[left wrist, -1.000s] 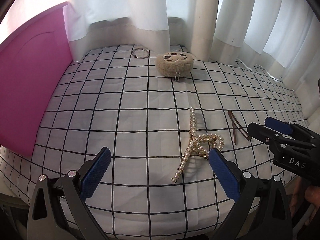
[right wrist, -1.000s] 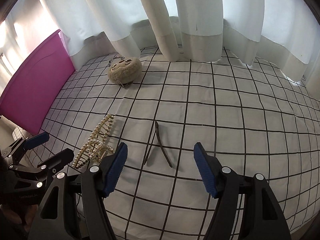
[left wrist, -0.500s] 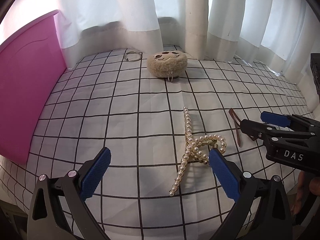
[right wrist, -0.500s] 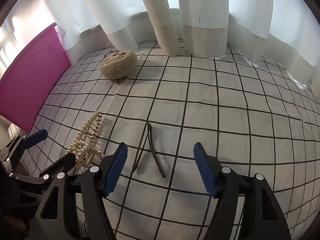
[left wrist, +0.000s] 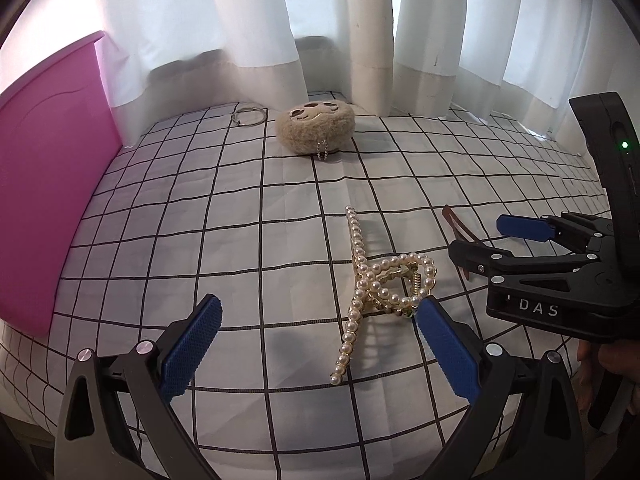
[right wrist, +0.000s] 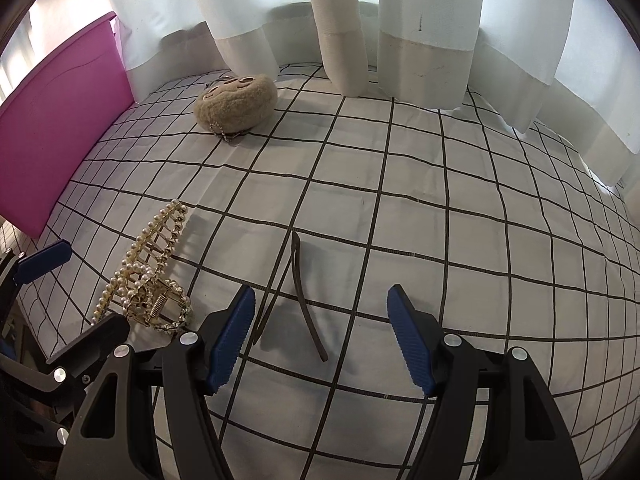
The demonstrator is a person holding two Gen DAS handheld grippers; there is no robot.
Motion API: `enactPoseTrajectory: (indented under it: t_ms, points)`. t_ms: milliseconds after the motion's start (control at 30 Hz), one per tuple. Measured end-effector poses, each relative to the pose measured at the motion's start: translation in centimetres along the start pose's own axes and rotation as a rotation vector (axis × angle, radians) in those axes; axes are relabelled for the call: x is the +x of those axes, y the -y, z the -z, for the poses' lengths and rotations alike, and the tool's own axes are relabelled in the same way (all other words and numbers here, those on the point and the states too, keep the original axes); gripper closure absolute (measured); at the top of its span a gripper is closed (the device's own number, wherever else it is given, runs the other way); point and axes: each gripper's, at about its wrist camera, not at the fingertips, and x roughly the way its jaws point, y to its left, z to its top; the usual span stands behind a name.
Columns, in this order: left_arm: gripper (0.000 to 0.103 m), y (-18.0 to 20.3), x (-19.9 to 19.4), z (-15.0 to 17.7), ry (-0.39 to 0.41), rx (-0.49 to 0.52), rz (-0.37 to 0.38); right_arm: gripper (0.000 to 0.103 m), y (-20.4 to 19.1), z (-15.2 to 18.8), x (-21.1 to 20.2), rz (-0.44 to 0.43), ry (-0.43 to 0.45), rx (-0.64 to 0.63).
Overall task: Organize jewelry
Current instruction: 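Move the left tool to the pearl claw clip while the right tool approaches the brown hairpin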
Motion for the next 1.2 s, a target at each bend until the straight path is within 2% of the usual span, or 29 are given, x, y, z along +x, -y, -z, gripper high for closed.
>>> enactPoseTrajectory:
  t_ms: [367,900,1200]
  points:
    - [0.007,0.8,1.1,0.0,-0.003,0.054,-0.007,0.037,1.5,0.3,-0.3,0.031,0.027,0.019]
    - [0.007,1.4,4.1,-1.0,-0.036,0.029,0.015,0.037,1.5,0.4,-0.2,0.05,0.04,0.017]
    - [0.007,1.5,4.3,-1.0,-0.002,0.02,0.007,0.038,1.2,0.2,0.1,0.077,0.054,-0.003]
